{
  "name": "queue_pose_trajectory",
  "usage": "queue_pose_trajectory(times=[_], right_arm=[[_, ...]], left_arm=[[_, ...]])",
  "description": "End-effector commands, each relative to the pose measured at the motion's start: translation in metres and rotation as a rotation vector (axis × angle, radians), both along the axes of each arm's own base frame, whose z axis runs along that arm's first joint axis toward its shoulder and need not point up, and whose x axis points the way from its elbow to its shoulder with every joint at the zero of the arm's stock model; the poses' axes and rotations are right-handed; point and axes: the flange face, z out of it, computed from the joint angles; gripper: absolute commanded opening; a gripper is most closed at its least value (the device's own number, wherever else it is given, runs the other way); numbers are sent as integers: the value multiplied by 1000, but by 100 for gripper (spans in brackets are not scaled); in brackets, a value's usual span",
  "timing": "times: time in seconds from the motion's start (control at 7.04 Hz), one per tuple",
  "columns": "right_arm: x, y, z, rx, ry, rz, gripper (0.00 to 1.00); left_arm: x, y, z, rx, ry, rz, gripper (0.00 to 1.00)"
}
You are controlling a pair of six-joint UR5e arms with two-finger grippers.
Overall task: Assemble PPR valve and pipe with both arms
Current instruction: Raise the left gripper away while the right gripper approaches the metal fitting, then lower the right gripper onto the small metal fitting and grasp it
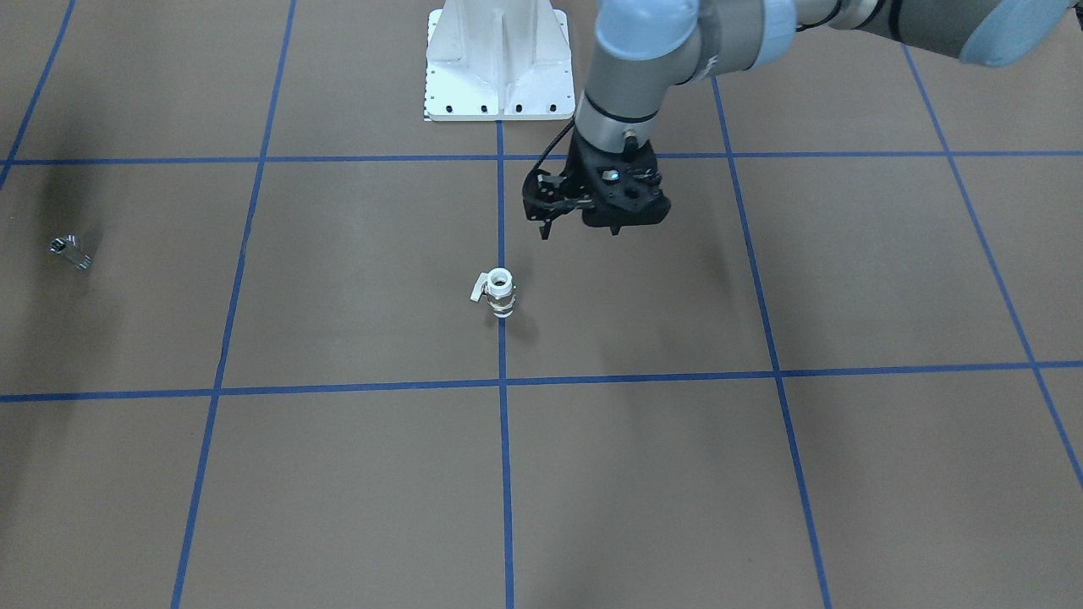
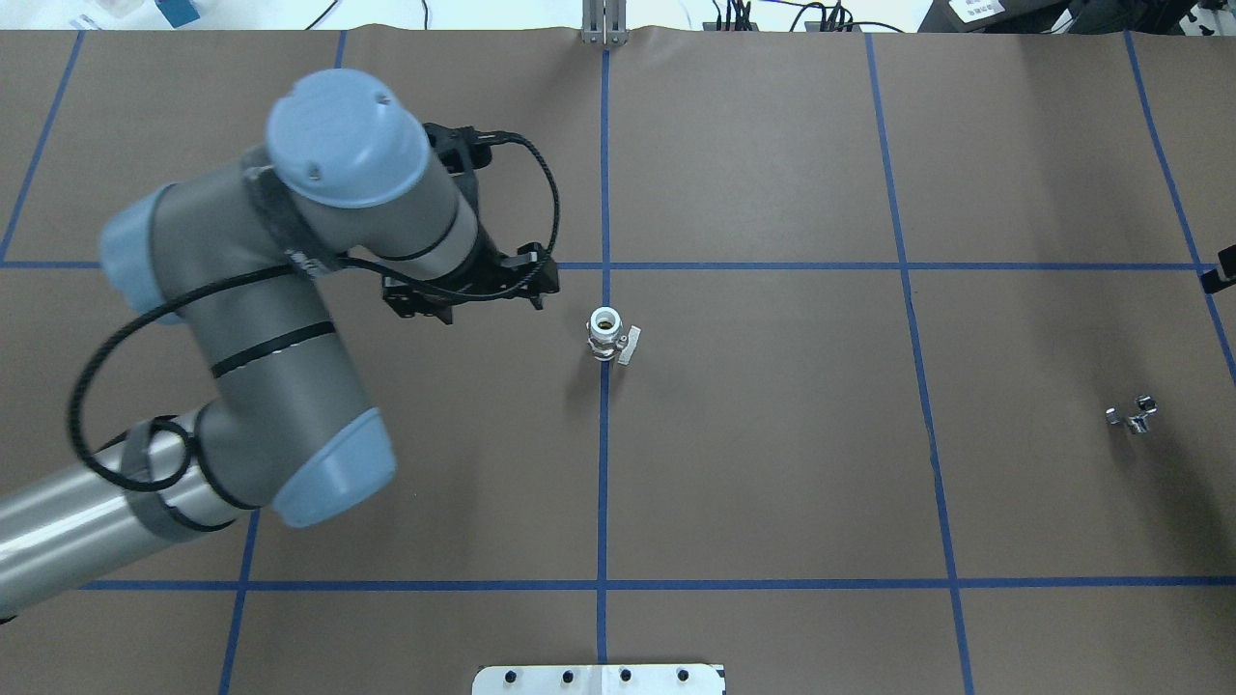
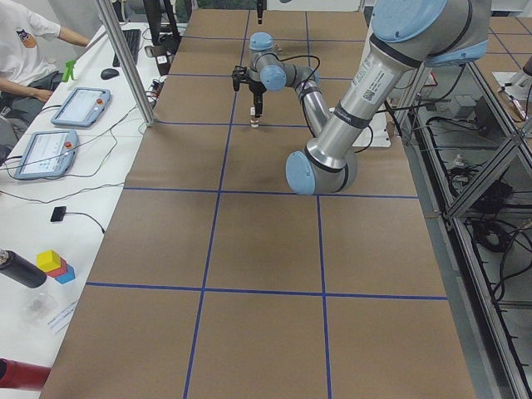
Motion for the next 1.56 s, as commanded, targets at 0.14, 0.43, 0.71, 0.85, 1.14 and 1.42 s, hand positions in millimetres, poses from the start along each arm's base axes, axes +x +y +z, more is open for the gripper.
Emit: queue_pose_trajectory(times=[0.14, 0.43, 0.71, 0.85, 1.14, 1.42], right_arm=[[-97, 28, -11, -12, -18, 78, 100], [-111, 68, 2, -20, -14, -1, 97], [-107, 85, 15, -4, -15, -23, 92], [-106, 86, 20, -6, -5, -21, 92], [-101, 94, 34, 13, 15, -60, 89], [-104, 90, 46, 7, 35, -55, 81]], left_arm=[[-113, 5, 93, 111, -80, 88, 99], [-165, 6, 135, 148, -119, 140, 99], [-165, 7, 135, 143, -116, 144, 99], [-165, 7, 135, 145, -115, 144, 99], [-165, 7, 135, 143, -115, 143, 99], [-166, 8, 134, 145, -114, 140, 99]])
